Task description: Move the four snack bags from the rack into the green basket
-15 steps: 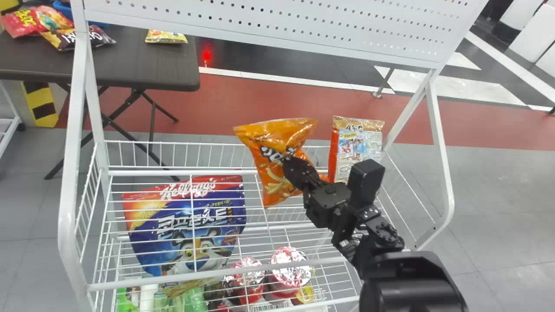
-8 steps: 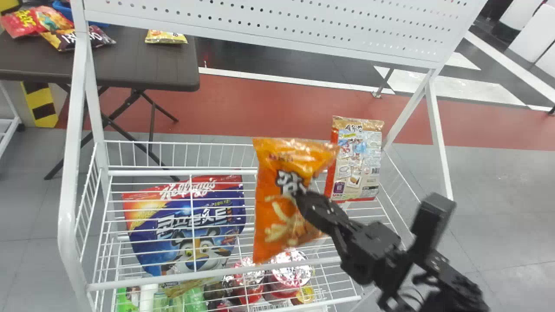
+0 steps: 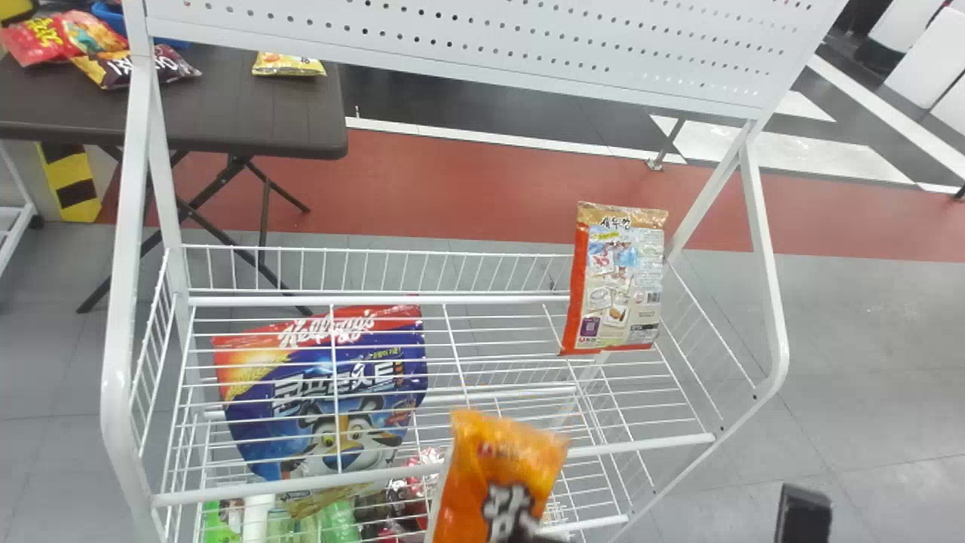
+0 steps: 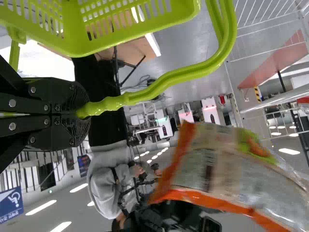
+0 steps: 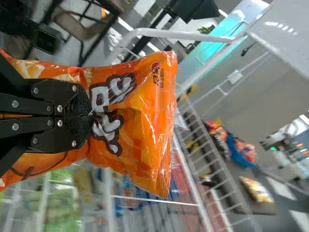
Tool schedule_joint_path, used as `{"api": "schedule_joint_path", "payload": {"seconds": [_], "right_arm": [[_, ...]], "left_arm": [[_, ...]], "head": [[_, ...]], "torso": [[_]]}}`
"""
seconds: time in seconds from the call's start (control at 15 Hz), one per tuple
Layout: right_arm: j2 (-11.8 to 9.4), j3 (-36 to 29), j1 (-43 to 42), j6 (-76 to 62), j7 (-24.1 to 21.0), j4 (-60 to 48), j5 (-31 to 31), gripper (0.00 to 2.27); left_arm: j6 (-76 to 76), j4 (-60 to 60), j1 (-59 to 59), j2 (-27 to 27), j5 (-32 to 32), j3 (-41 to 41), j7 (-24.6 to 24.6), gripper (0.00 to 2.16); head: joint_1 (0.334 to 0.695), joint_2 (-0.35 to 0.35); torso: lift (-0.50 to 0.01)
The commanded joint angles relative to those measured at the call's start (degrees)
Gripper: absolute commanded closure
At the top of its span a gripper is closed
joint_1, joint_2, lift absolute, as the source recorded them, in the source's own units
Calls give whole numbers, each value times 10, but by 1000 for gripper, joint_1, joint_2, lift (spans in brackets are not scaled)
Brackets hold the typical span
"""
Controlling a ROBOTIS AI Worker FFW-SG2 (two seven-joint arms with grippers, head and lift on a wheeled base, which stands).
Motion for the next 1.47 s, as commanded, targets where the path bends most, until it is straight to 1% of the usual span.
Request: {"api": "schedule_joint_path", "payload": {"seconds": [0.0,0.2,0.27,0.4,0.47,0.6,0.8,0.87,0.93,1.07,1.13,1.2,1.27,1.4], "right_arm": [[1,26,9,10,7,61,26,2081],[-1,89,5,-30,-1,149,81,2091],[-10,111,2,-53,-13,175,94,2091],[-17,139,-12,-65,-30,217,106,2091],[-17,151,-20,-74,-35,232,119,2091],[-28,178,-31,-113,-62,261,135,2091],[-32,207,-55,-115,-73,295,150,2091],[-39,225,-57,-122,-73,297,151,2091],[-39,242,-57,-122,-74,297,151,2091],[-43,283,-57,-120,-80,297,175,2091],[-49,308,-57,-127,-91,307,189,2091],[-60,330,-61,-132,-100,322,194,2091],[-66,341,-64,-143,-109,333,196,2091],[-68,344,-61,-148,-115,330,201,2091]], "left_arm": [[-1,-1,-1,0,0,4,0,1784],[-3,-3,-1,0,0,7,0,1784],[-3,-5,-1,0,0,6,-1,1784],[-4,-5,-1,1,0,4,-1,1784],[-4,-5,-1,1,0,4,-1,1784],[-4,-5,-1,1,0,5,-1,1784],[-4,-5,-1,0,0,5,-1,1784],[-6,-5,-1,0,0,3,-1,1784],[-4,-5,-1,0,-1,1,0,1784],[-4,-6,-1,0,-2,0,1,1784],[-4,-6,-1,1,-2,1,1,1784],[-4,-6,-1,1,-1,2,0,1784],[-4,-6,-1,1,-1,3,0,1784],[-4,-6,-3,1,-1,2,0,1784]], "head": [[695,-350],[695,-350],[695,-350],[695,-350],[695,-350],[695,-350],[695,-350],[695,-350],[695,-350],[695,-350],[695,-350],[695,-350],[695,-350],[695,-350]], "torso": [[0],[0],[0],[0],[0],[0],[0],[0],[0],[0],[0],[0],[0],[0]]}}
